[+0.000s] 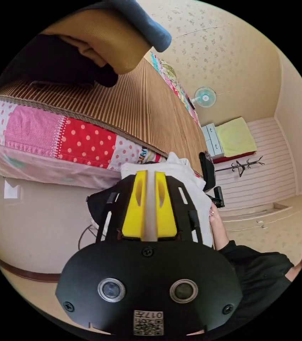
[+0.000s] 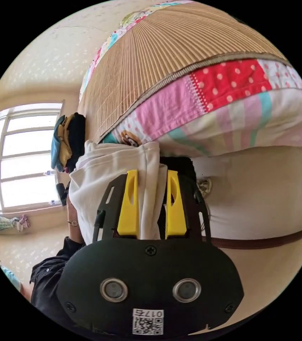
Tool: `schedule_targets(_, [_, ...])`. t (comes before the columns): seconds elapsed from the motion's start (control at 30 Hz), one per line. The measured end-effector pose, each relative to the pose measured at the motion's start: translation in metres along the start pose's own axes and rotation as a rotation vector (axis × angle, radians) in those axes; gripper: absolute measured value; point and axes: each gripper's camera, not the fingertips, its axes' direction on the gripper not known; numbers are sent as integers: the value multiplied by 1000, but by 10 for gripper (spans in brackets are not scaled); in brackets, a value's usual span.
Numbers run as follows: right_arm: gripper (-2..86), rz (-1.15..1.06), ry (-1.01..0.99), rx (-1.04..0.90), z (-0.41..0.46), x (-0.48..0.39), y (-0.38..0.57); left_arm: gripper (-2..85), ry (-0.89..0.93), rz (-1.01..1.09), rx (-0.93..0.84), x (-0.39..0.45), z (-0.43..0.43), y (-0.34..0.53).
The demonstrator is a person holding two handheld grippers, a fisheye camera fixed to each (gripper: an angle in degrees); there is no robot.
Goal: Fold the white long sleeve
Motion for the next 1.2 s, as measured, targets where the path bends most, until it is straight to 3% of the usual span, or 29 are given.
schedule_targets(0.1, [42, -70, -30, 161, -27, -13, 30, -4, 0, 64, 72, 14, -18, 13])
schedule_targets(0.17, [37, -156, -4, 294, -56, -34, 51, -7, 18, 129, 262, 30, -60, 29])
schedule_targets(0.27, [32, -308, -38, 448, -93, -61, 75, -4, 2, 89, 383, 28, -96, 34])
schedule_targets(0.33, [29, -371, -49, 470, -100, -69, 80, 5, -39, 65, 324, 21, -93, 21])
schedule_targets(0.43, [27, -426, -71, 450, -99, -74, 83, 135, -53, 20, 201, 6, -65, -2])
schedule_targets(0.5, [27, -396, -71, 442, -95, -67, 89, 158, -46, -21, 81, -3, -37, -17])
schedule_targets(0.57, [27, -386, -90, 452, -94, -59, 97, 134, -36, -13, 8, -1, -13, -28])
schedule_targets(0.63, [27, -371, -125, 464, -98, -49, 104, 31, -71, -15, -52, 1, -2, -35])
schedule_targets(0.7, [28, -377, -185, 490, -107, -38, 114, 3, -21, 38, -52, 9, -5, -36])
schedule_targets(0.83, [28, -489, -280, 533, -125, -32, 129, -6, 85, 231, 247, 40, -81, -13])
schedule_targets(0.93, [27, -484, -293, 515, -128, -21, 126, 0, 98, 168, 345, 26, -118, -13])
schedule_targets(1.0, [26, -445, -264, 490, -121, -15, 120, 20, 48, 111, 273, 11, -112, -28])
schedule_targets(1.07, [25, -429, -265, 485, -115, -11, 118, 152, 45, 15, 98, -15, -80, -54])
schedule_targets(1.2, [25, -387, -357, 512, -109, 6, 119, 156, 54, -61, -101, -41, -27, -78])
